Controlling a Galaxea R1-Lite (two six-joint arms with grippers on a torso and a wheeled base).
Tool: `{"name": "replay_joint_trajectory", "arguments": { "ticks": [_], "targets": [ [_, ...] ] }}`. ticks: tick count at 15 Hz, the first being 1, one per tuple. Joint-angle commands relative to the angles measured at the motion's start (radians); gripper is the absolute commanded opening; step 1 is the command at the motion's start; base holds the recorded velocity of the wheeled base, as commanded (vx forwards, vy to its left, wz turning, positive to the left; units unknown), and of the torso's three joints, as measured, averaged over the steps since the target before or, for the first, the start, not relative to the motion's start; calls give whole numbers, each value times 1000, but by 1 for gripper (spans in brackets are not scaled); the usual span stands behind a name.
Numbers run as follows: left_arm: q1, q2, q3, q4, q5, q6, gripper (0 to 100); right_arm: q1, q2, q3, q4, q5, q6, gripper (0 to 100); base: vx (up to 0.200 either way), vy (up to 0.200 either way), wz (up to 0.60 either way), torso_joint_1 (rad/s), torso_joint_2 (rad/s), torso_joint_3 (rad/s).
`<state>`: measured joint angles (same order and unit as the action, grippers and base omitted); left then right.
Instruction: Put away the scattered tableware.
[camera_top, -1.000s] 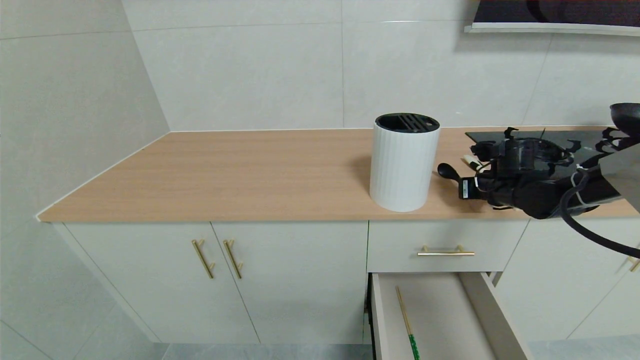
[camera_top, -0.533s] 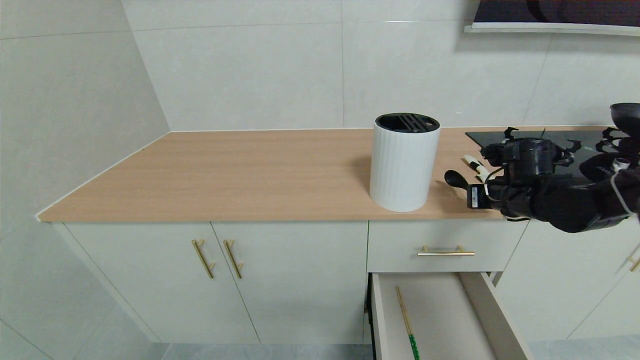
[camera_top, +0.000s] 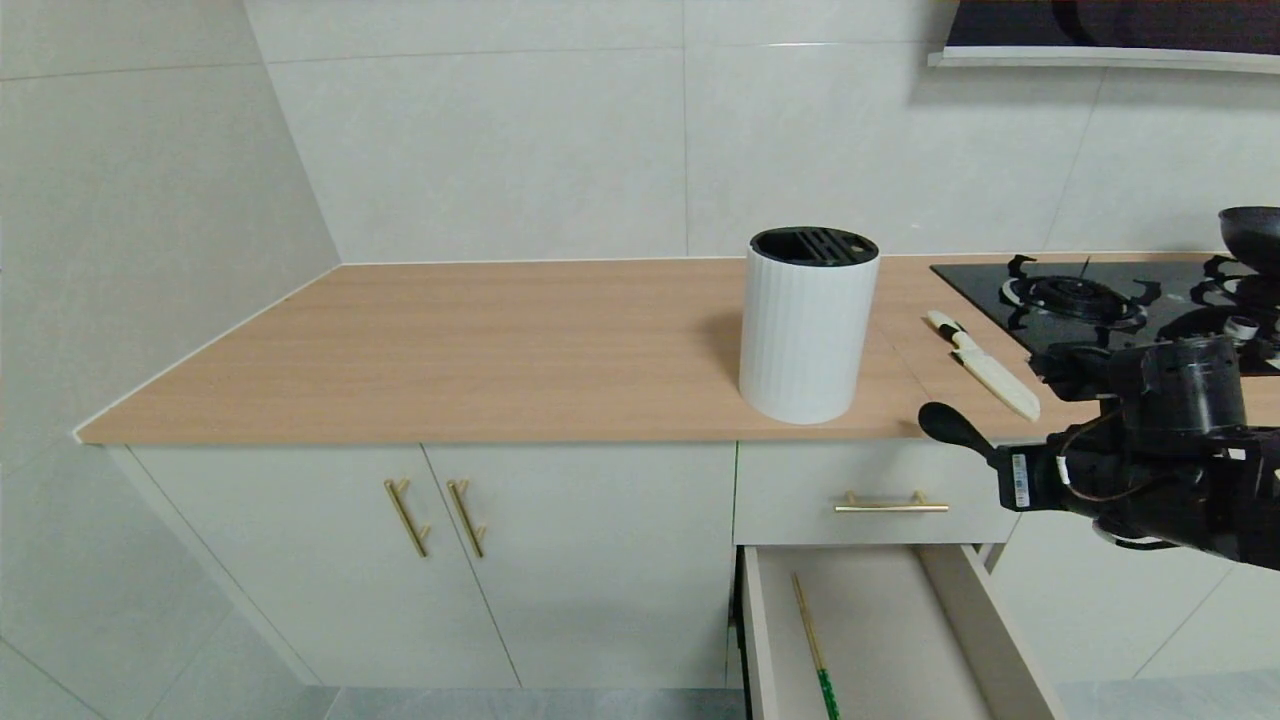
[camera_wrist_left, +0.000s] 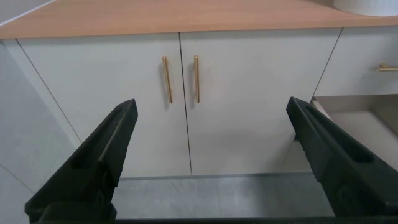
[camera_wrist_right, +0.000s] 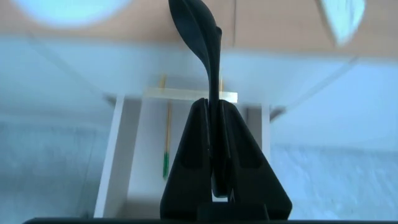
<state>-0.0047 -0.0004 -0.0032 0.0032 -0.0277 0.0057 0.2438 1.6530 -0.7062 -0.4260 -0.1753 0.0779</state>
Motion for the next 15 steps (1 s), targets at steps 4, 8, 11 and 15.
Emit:
{"name": "replay_joint_trajectory", "arguments": {
  "ticks": [4, 8, 11, 15],
  "targets": [
    [0, 0, 0, 0, 0, 0, 100, -41, -55, 27, 0, 7, -7, 0, 0, 0, 0, 0, 0, 0],
    [0, 0, 0, 0, 0, 0, 100, -28, -50, 40, 0, 7, -10, 0, 0, 0, 0, 0, 0, 0],
    [0, 0, 0, 0, 0, 0, 100, -32, -70, 36, -4, 5, -10, 0, 0, 0, 0, 0, 0, 0],
    [0, 0, 0, 0, 0, 0, 100, -29, -71, 39, -4, 7, -15, 0, 0, 0, 0, -21, 44, 25]
  ]
}}
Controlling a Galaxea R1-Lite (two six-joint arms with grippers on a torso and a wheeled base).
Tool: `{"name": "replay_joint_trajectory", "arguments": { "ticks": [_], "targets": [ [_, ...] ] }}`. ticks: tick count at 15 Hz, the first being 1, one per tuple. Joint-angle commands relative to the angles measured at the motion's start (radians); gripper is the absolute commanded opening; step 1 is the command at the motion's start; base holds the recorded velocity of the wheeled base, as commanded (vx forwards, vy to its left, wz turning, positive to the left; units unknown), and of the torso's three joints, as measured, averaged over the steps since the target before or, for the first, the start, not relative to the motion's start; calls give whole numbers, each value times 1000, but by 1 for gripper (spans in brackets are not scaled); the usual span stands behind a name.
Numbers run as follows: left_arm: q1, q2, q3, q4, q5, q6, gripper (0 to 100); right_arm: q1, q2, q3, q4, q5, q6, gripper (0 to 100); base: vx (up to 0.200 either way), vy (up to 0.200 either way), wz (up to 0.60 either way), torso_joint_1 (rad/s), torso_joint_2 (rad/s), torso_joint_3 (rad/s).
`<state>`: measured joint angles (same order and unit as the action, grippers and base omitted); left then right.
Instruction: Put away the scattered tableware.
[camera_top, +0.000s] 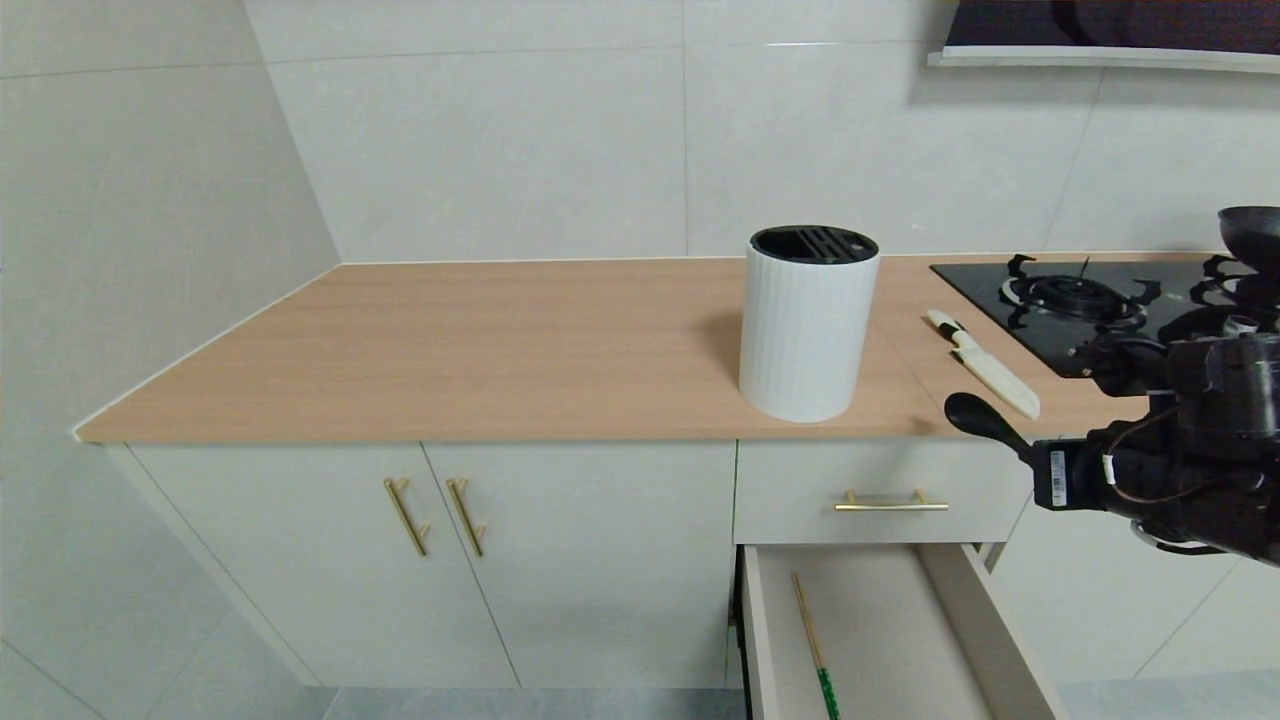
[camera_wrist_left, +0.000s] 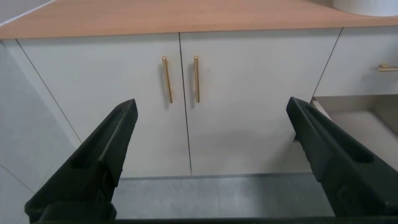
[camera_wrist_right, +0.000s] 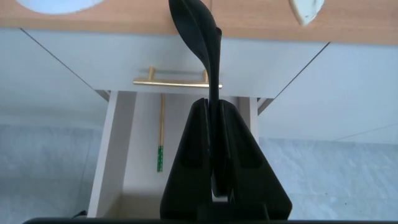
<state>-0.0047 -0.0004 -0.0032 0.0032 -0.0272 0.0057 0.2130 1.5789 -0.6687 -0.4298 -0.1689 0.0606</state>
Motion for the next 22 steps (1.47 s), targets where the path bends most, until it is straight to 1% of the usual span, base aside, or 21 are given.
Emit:
{"name": "replay_joint_trajectory", "arguments": {
  "ticks": [1, 14, 20, 22],
  "targets": [
    [0, 0, 2, 0, 0, 0, 100, 2, 7, 3, 0, 0, -13, 0, 0, 0, 0, -144, 310, 183],
    [0, 0, 0, 0, 0, 0, 100, 3, 12, 8, 0, 0, -15, 0, 0, 0, 0, -185, 469, 277],
    [0, 0, 0, 0, 0, 0, 100, 5, 27, 9, 0, 0, -15, 0, 0, 0, 0, -128, 457, 325],
    [0, 0, 0, 0, 0, 0, 100, 5, 27, 9, 0, 0, -15, 0, 0, 0, 0, -39, 215, 161]
  ]
}}
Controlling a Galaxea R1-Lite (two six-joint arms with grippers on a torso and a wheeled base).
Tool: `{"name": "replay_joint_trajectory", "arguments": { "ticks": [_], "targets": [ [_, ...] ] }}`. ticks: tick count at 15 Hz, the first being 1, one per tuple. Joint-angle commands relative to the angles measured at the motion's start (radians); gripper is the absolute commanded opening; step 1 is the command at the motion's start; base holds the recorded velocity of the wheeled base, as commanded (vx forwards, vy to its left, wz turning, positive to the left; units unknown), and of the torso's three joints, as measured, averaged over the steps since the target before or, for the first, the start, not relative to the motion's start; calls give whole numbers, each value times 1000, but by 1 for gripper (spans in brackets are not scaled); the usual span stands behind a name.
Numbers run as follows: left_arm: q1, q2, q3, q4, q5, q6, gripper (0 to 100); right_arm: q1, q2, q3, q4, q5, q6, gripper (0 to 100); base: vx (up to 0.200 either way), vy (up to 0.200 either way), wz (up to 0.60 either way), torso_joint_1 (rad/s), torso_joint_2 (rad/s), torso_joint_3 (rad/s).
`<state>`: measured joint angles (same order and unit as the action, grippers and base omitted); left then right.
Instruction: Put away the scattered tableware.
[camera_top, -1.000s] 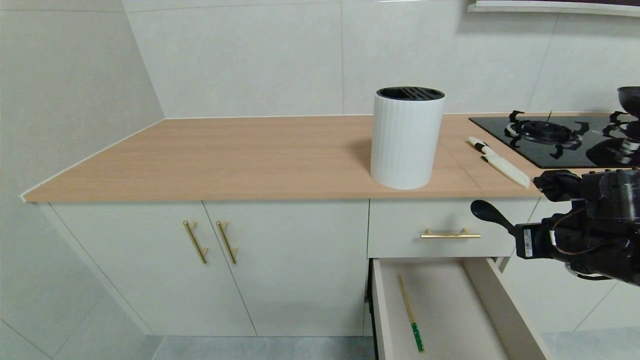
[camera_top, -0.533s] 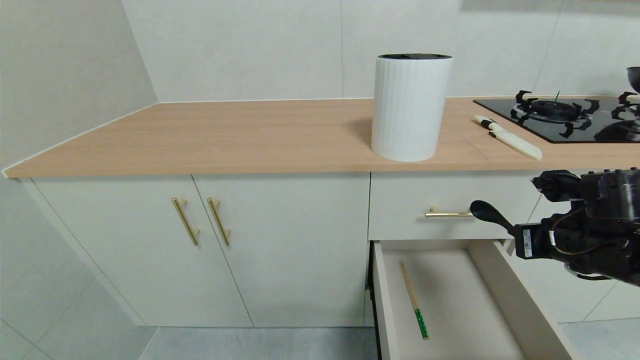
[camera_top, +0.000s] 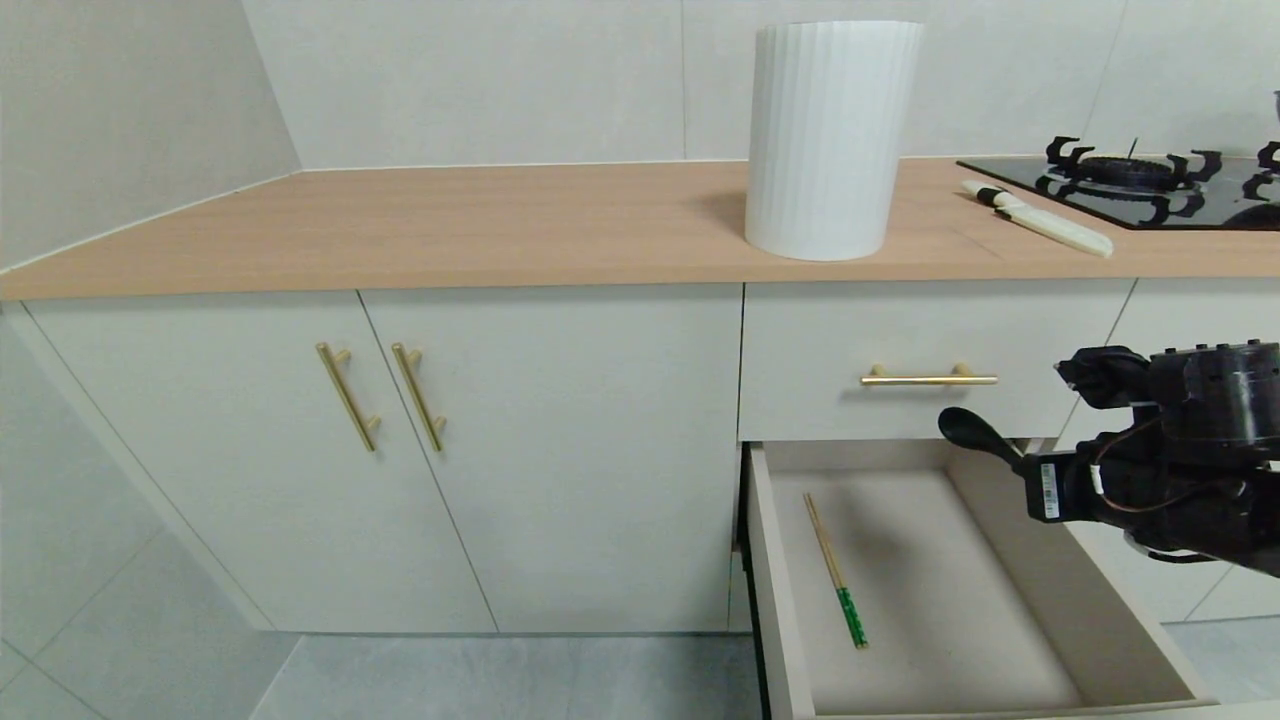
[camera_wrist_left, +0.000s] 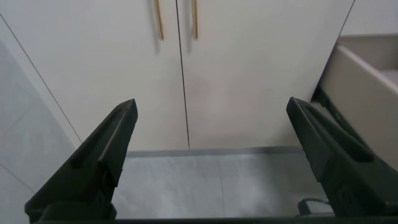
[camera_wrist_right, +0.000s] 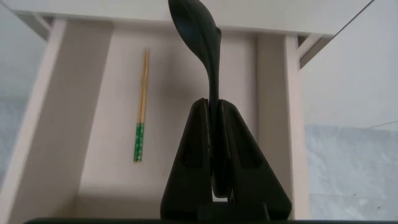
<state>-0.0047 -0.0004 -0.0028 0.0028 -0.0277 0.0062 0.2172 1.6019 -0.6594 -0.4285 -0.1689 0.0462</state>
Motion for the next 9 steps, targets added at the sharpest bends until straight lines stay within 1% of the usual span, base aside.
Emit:
{"name": "replay_joint_trajectory", "arguments": {
  "ticks": [1, 6, 9],
  "targets": [
    [0, 0, 0, 0, 0, 0, 100, 1, 6, 0, -1, 0, 0, 0, 0, 0, 0, -27, 100, 46],
    [0, 0, 0, 0, 0, 0, 100, 1, 26, 0, -1, 0, 0, 0, 0, 0, 0, 0, 0, 0],
    [0, 0, 0, 0, 0, 0, 100, 56, 93, 7, 1, -6, -5, 0, 0, 0, 0, 0, 0, 0]
  ]
}}
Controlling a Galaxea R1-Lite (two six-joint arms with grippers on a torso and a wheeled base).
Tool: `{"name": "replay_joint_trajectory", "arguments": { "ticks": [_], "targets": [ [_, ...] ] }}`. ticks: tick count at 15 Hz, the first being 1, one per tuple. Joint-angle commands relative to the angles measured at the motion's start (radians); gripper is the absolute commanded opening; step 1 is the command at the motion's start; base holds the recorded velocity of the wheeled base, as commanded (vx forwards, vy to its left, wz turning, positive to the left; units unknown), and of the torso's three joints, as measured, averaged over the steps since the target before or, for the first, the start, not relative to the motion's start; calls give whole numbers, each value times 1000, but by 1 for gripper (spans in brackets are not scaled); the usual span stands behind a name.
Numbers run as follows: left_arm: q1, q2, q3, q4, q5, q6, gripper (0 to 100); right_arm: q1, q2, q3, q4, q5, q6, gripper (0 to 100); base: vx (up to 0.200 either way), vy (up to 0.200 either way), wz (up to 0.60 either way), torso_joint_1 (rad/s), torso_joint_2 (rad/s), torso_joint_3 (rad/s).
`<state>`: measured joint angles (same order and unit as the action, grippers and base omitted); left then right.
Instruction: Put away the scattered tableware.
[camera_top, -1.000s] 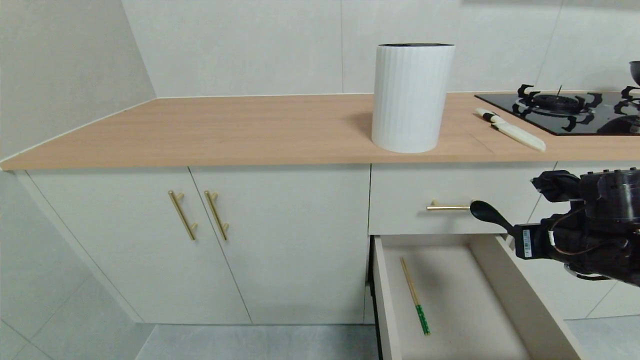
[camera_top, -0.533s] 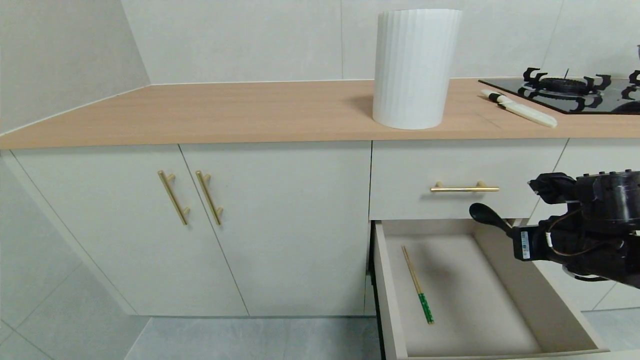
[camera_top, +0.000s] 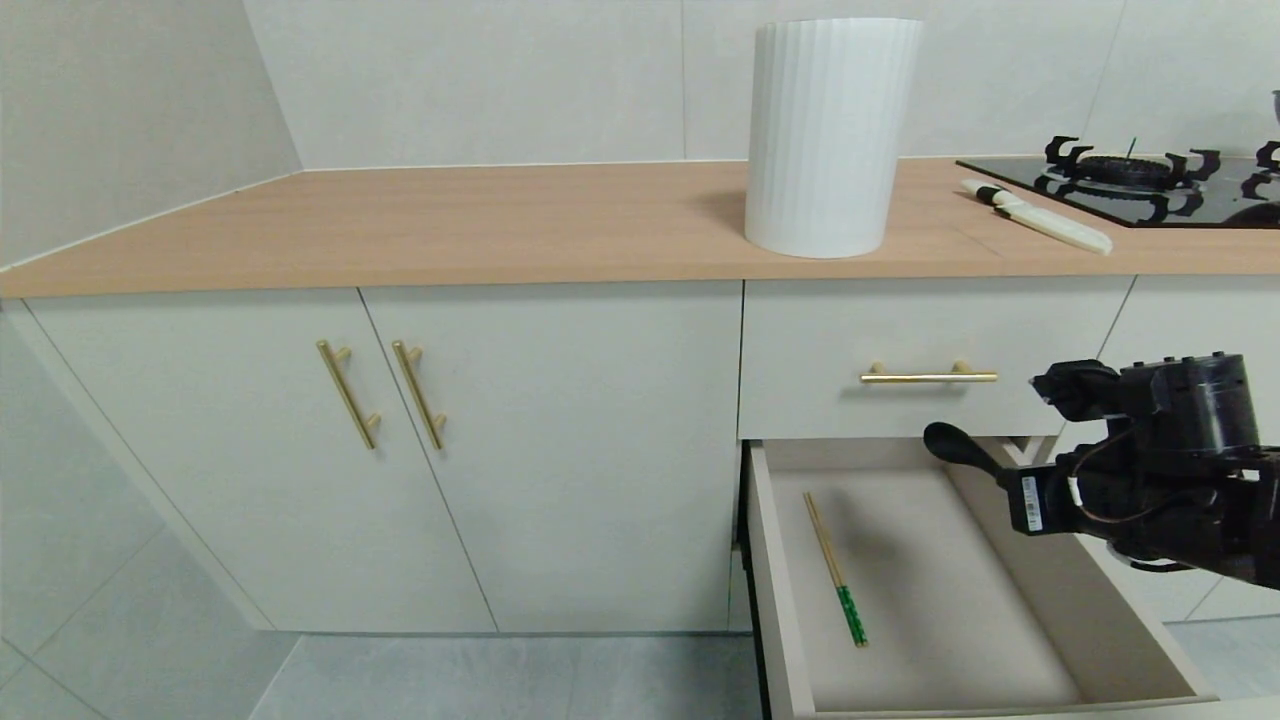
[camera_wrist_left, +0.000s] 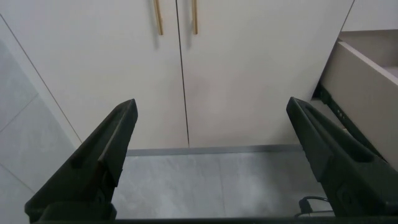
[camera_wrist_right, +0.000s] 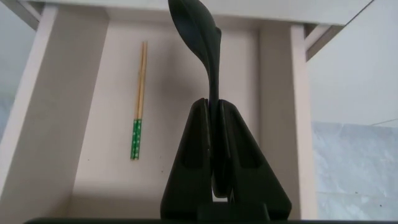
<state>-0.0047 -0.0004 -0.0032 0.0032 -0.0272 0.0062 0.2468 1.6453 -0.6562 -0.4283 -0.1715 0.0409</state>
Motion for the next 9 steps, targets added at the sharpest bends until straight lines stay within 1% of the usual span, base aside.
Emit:
{"name": "replay_joint_trajectory", "arguments": {
  "ticks": [1, 3, 5, 7, 8, 9],
  "targets": [
    [0, 0, 0, 0, 0, 0, 100, 51, 90, 7, -1, -5, 1, 0, 0, 0, 0, 0, 0, 0],
    [0, 0, 0, 0, 0, 0, 100, 85, 177, -3, -3, -11, 7, 0, 0, 0, 0, 0, 0, 0],
    [0, 0, 0, 0, 0, 0, 100, 89, 271, -34, -3, -16, 24, 0, 0, 0, 0, 0, 0, 0],
    [0, 0, 0, 0, 0, 0, 100, 100, 364, -89, -9, -39, 126, 0, 0, 0, 0, 0, 0, 0],
    [0, 0, 0, 0, 0, 0, 100, 114, 421, -122, -17, -63, 192, 0, 0, 0, 0, 0, 0, 0],
    [0, 0, 0, 0, 0, 0, 100, 117, 464, -143, -29, -92, 225, 0, 0, 0, 0, 0, 0, 0]
  ]
}}
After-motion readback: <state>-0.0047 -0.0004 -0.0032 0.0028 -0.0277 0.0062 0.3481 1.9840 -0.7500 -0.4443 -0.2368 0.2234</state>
